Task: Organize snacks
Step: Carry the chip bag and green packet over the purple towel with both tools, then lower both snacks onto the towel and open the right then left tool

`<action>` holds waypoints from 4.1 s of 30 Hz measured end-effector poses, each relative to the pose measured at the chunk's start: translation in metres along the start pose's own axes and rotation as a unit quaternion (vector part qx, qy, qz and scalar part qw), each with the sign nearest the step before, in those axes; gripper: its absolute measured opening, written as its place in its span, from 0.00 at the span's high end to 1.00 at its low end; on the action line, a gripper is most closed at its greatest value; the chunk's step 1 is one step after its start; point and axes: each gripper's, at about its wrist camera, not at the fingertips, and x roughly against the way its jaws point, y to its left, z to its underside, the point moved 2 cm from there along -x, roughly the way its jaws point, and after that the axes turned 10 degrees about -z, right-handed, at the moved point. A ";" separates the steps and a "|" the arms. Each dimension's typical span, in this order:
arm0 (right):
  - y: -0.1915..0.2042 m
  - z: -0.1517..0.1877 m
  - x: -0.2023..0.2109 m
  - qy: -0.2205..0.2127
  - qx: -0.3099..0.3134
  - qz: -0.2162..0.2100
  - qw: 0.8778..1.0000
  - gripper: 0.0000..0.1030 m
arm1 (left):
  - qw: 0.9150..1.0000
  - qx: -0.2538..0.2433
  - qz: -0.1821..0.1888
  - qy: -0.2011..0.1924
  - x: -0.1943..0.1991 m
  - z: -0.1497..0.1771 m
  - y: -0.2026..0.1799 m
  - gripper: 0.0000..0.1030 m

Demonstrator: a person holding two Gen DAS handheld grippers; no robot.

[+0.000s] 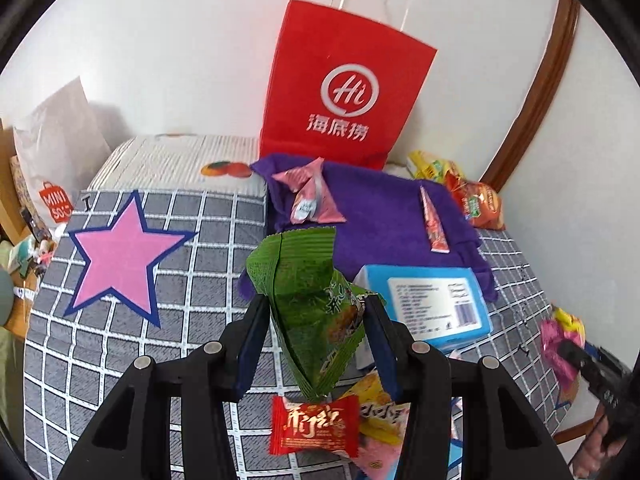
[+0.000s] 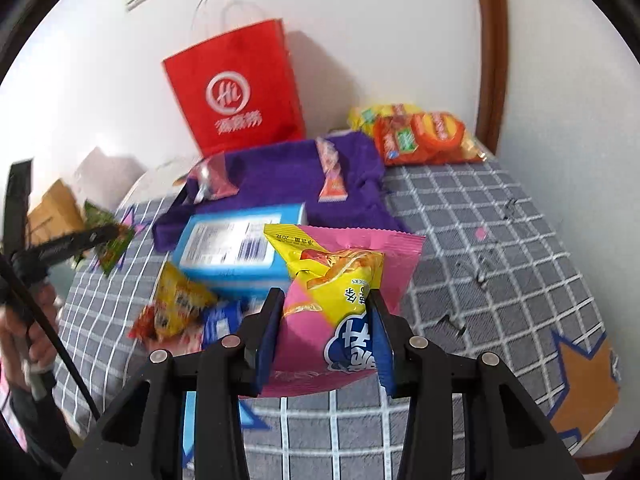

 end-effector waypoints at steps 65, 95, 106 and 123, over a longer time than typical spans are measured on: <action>0.024 -0.141 -0.226 0.193 0.078 -0.065 0.976 0.60 | 0.997 -0.035 -0.016 0.060 -0.117 -0.102 -0.040 0.55; 0.039 -0.138 -0.227 0.201 0.124 -0.039 0.971 0.50 | 0.996 -0.043 -0.002 0.083 -0.126 -0.098 -0.045 0.55; 0.037 -0.155 -0.191 0.140 0.113 -0.053 0.982 0.43 | 0.992 -0.047 -0.006 0.118 -0.146 -0.089 -0.044 0.55; 0.030 -0.160 -0.179 0.124 0.094 -0.049 0.987 0.43 | 0.990 -0.051 0.000 0.134 -0.155 -0.083 -0.051 0.38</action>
